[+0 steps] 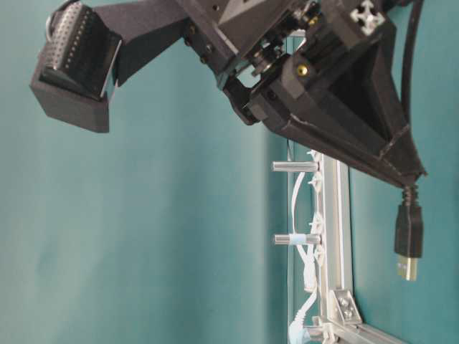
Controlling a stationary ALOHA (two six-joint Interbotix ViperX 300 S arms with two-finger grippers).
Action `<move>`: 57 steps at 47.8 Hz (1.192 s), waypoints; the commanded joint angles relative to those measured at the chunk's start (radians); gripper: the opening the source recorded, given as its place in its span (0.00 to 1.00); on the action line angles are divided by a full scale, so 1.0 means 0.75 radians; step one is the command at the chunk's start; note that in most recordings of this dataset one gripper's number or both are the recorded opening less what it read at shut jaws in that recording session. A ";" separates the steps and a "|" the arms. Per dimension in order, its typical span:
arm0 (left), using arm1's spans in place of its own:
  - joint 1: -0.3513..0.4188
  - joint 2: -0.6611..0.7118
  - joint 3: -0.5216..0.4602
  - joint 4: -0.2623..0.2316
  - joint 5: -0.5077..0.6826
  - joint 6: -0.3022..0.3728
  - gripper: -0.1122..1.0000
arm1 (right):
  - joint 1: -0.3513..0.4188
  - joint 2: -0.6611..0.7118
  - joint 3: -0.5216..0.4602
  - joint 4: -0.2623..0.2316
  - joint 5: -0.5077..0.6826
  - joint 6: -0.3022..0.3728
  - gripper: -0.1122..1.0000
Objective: Insert the wire through the string loop located on the left side.
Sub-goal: 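Lift the USB cable and carry it toward the frame's lower-right corner, then push the USB plug through the black zip-tie loop with the right gripper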
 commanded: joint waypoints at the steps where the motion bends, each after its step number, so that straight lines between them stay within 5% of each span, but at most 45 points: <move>1: -0.004 -0.010 -0.010 0.004 -0.006 0.002 0.88 | -0.002 -0.029 -0.020 -0.004 0.020 -0.002 0.17; 32: -0.014 -0.025 -0.010 0.004 0.031 0.002 0.88 | -0.002 -0.025 -0.027 -0.018 0.049 -0.002 0.17; 57: -0.014 -0.370 0.090 0.004 0.256 -0.004 0.88 | 0.000 -0.006 -0.045 -0.018 0.049 -0.002 0.17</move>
